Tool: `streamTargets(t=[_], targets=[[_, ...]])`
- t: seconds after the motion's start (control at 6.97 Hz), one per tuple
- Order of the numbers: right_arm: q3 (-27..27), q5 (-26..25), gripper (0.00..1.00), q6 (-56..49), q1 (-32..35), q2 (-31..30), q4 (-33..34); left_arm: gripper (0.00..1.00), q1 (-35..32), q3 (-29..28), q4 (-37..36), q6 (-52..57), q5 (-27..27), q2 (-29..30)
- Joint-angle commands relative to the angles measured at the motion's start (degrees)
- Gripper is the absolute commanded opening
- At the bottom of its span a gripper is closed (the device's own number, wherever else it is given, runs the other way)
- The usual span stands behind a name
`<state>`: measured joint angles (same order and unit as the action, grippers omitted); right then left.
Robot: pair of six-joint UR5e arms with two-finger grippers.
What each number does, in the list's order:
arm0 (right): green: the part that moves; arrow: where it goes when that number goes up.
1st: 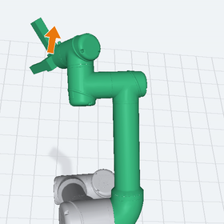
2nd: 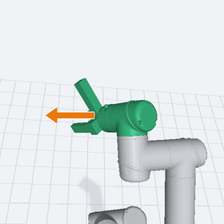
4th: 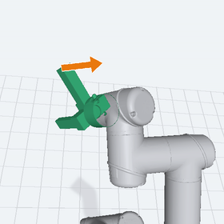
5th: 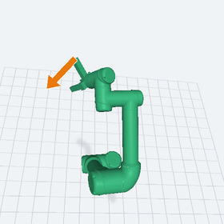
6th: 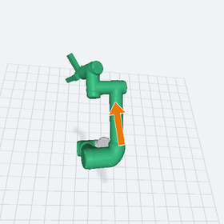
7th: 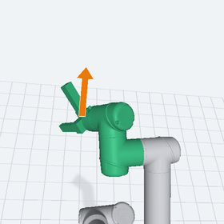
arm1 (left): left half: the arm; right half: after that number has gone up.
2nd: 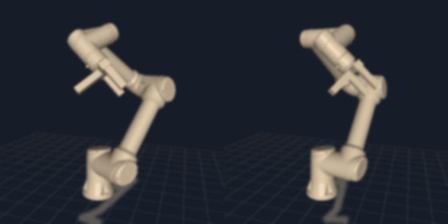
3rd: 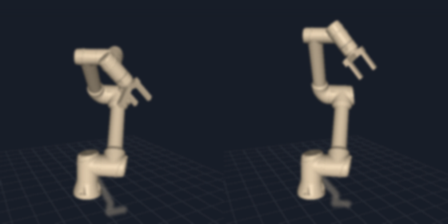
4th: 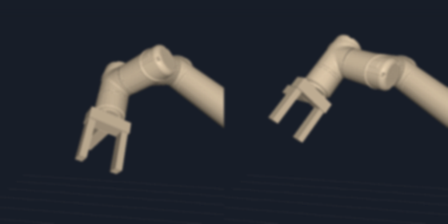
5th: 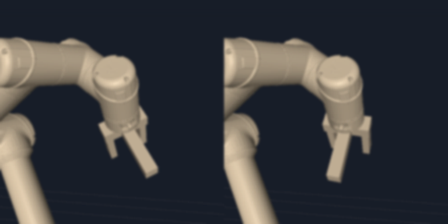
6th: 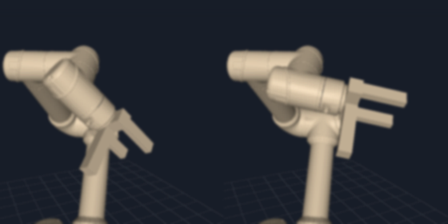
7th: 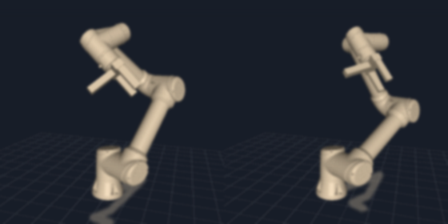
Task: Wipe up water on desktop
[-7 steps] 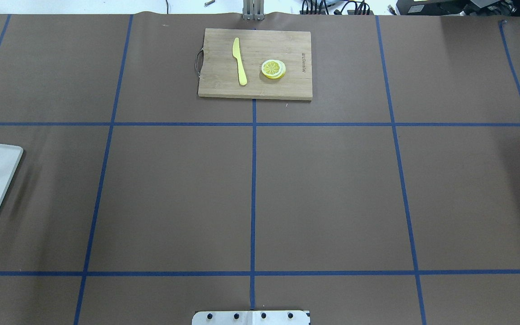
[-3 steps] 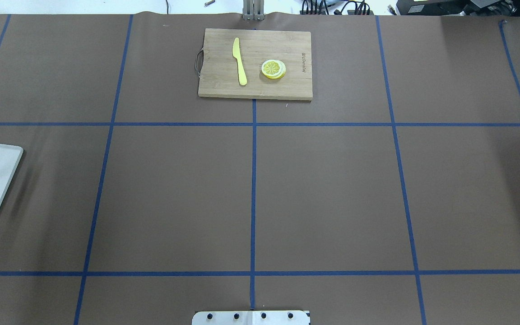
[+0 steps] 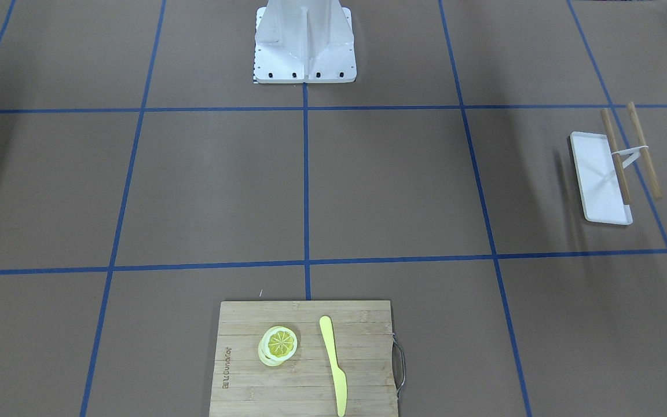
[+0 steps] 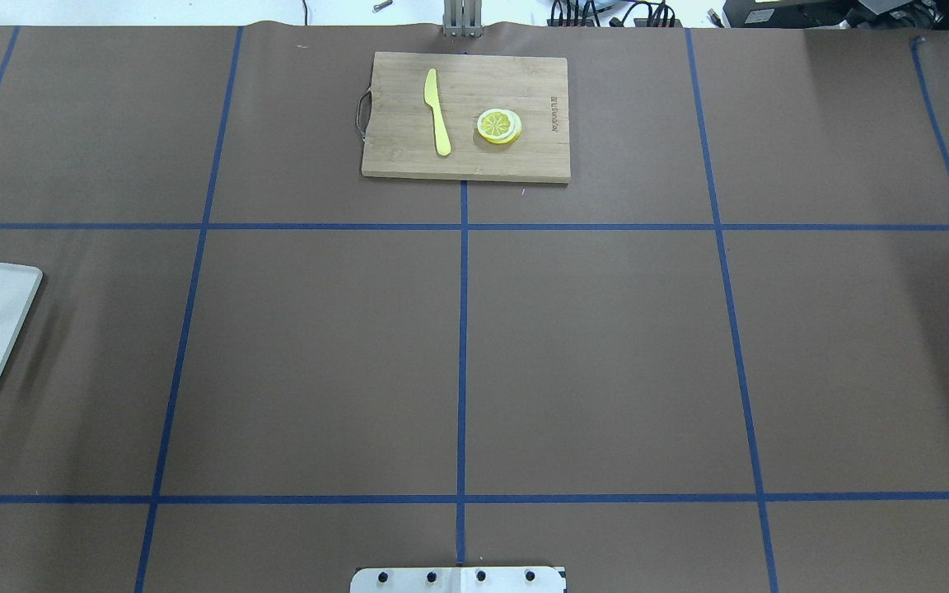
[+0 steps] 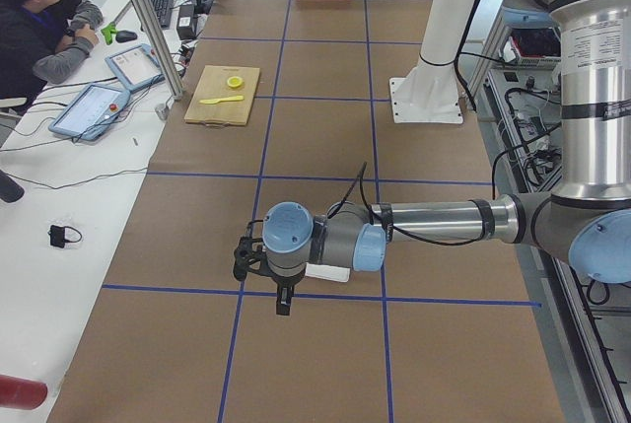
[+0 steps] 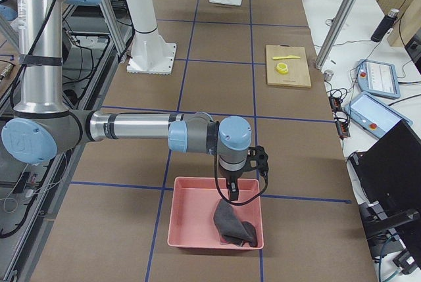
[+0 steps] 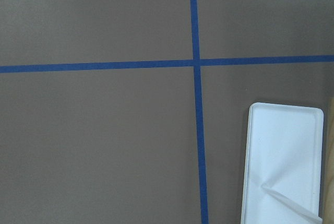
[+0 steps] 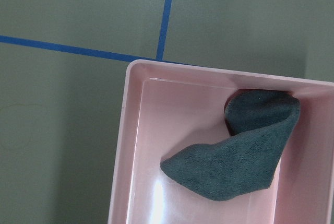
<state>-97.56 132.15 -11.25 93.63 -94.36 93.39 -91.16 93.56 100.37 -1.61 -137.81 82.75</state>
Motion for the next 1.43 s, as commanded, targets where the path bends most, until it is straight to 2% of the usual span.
streamTargets(t=[0.0, 1.29], targets=[[-0.26, -2.24, 1.00, -0.18, 0.06, -0.65, -0.66, 0.99, -0.07, 0.04, 0.09, 0.03, 0.00, -0.13], [-0.70, -2.25, 1.00, 0.26, 0.06, -1.44, -0.66, 0.99, -0.07, -0.39, 0.00, 0.03, 0.44, -0.13]])
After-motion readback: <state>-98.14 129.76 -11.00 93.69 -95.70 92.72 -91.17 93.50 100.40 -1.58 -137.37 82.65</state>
